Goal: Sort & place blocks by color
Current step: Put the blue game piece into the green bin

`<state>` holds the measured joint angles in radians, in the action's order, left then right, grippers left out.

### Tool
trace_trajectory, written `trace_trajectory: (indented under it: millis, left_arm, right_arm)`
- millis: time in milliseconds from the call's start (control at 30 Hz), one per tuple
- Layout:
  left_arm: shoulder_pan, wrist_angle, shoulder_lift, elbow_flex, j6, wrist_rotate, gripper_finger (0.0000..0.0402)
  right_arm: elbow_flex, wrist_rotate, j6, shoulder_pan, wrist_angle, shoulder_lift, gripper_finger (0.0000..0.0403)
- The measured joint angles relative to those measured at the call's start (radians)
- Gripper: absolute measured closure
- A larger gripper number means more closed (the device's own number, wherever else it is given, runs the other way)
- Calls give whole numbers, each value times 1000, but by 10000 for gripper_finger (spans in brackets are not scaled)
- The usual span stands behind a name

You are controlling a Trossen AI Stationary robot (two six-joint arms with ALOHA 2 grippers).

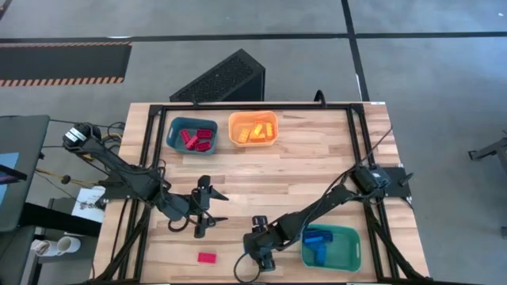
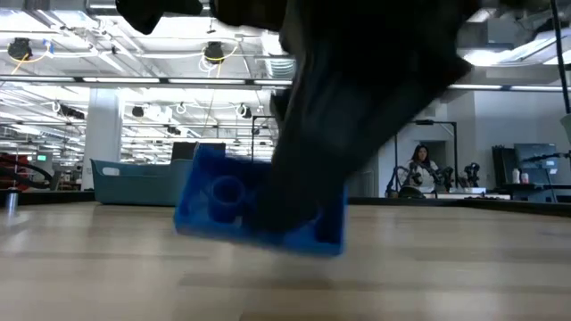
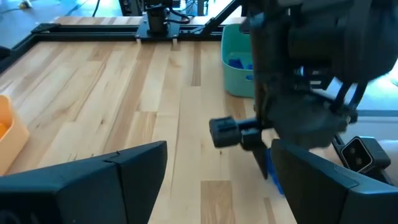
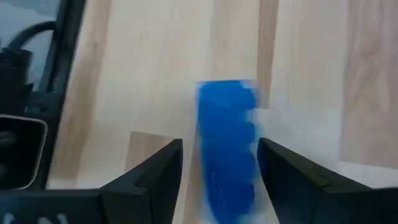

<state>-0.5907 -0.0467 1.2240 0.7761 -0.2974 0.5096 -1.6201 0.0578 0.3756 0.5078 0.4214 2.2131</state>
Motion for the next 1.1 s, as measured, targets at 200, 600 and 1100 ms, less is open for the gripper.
trace_trajectory:
  millis: [200, 600, 1100]
  left_arm:
    - [0, -7, 0, 0, 0, 0, 129]
    - [0, -8, 0, 0, -1, 5, 129]
    - [0, 5, 0, 0, -2, 23, 129]
  right_arm:
    - [-3, 40, 55, -4, 51, 32, 173]
    - [3, 73, 10, -5, 145, -7, 317]
    - [329, 304, 162, 142, 50, -484, 291]
